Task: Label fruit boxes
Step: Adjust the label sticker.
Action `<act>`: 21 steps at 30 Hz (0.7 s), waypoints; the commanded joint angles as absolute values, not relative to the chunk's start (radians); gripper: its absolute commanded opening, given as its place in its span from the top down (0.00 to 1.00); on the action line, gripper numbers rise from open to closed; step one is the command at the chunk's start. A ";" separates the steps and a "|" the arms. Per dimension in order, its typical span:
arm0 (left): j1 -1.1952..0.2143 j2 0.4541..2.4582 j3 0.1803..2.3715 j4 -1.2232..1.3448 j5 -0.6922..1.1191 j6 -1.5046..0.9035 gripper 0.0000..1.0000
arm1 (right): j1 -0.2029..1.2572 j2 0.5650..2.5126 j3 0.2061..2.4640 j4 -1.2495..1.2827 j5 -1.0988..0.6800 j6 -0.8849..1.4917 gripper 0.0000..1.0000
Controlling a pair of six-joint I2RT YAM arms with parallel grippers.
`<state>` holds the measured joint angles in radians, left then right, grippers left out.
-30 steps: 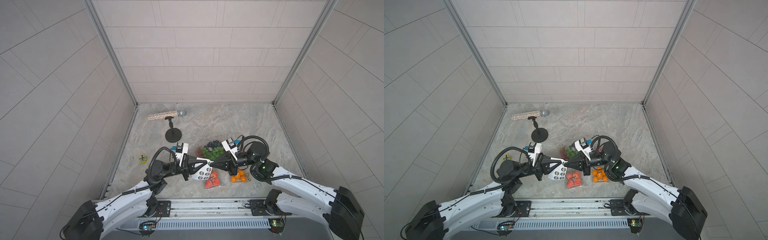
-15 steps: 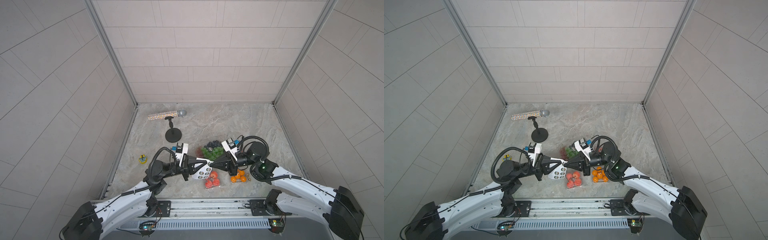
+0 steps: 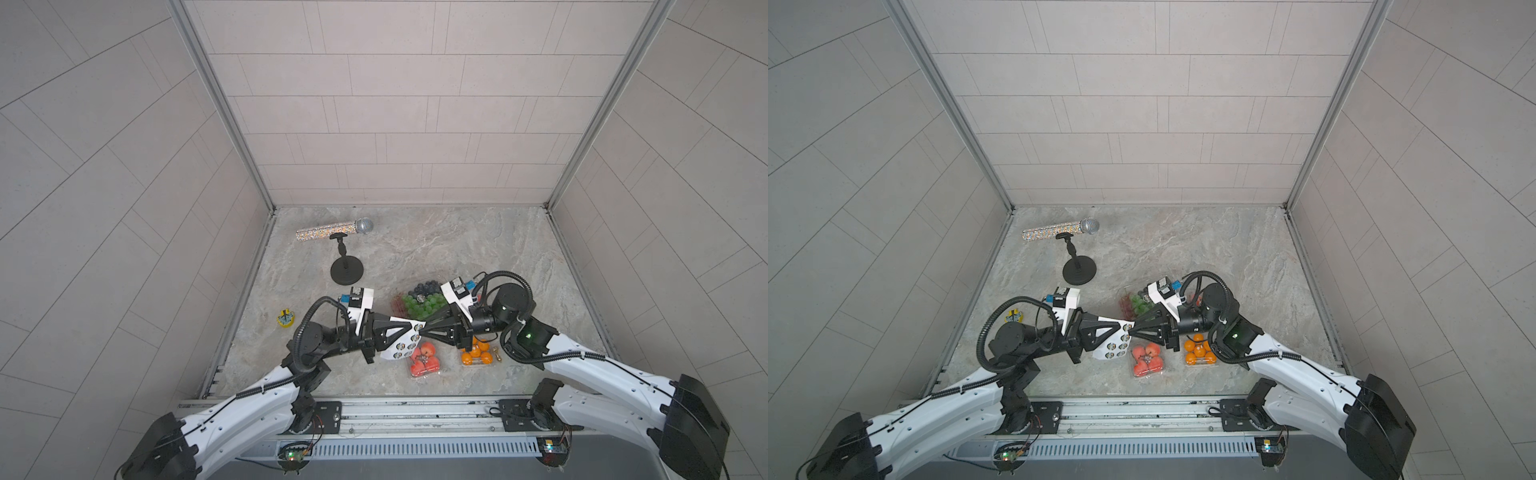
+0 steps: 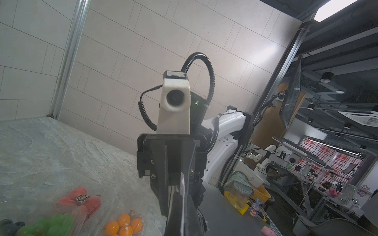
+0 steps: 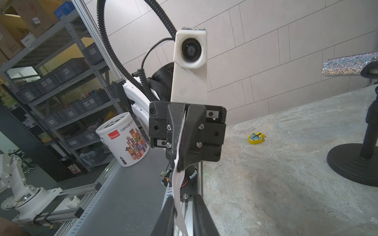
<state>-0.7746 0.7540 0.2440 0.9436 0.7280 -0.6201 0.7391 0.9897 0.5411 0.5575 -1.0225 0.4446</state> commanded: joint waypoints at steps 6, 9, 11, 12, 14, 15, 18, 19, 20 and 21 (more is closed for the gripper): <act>-0.775 0.769 0.246 0.969 0.741 -0.604 1.00 | 0.746 1.008 0.566 0.623 -1.045 0.450 0.84; -0.774 0.768 0.247 0.969 0.744 -0.604 1.00 | 0.746 1.008 0.565 0.623 -1.047 0.446 0.91; -0.775 0.769 0.246 0.967 0.746 -0.604 1.00 | 0.747 1.007 0.564 0.621 -1.046 0.445 0.93; -0.775 0.768 0.246 0.967 0.746 -0.604 1.00 | 0.746 1.006 0.564 0.621 -1.046 0.444 0.94; -0.775 0.770 0.244 0.969 0.745 -0.605 1.00 | 0.746 1.003 0.566 0.617 -1.047 0.439 0.95; -0.775 0.770 0.244 0.969 0.745 -0.604 1.00 | 0.746 1.005 0.566 0.617 -1.048 0.438 0.96; -0.775 0.770 0.246 0.976 0.756 -0.610 1.00 | 0.746 1.015 0.572 0.597 -1.037 0.427 1.00; -0.776 0.770 0.245 0.990 0.763 -0.617 1.00 | 0.746 1.021 0.578 0.579 -1.033 0.417 1.00; -0.775 0.770 0.247 0.998 0.768 -0.625 1.00 | 0.746 1.023 0.579 0.573 -1.032 0.412 1.00; -0.774 0.770 0.247 1.003 0.772 -0.630 1.00 | 0.746 1.025 0.577 0.583 -1.032 0.414 1.00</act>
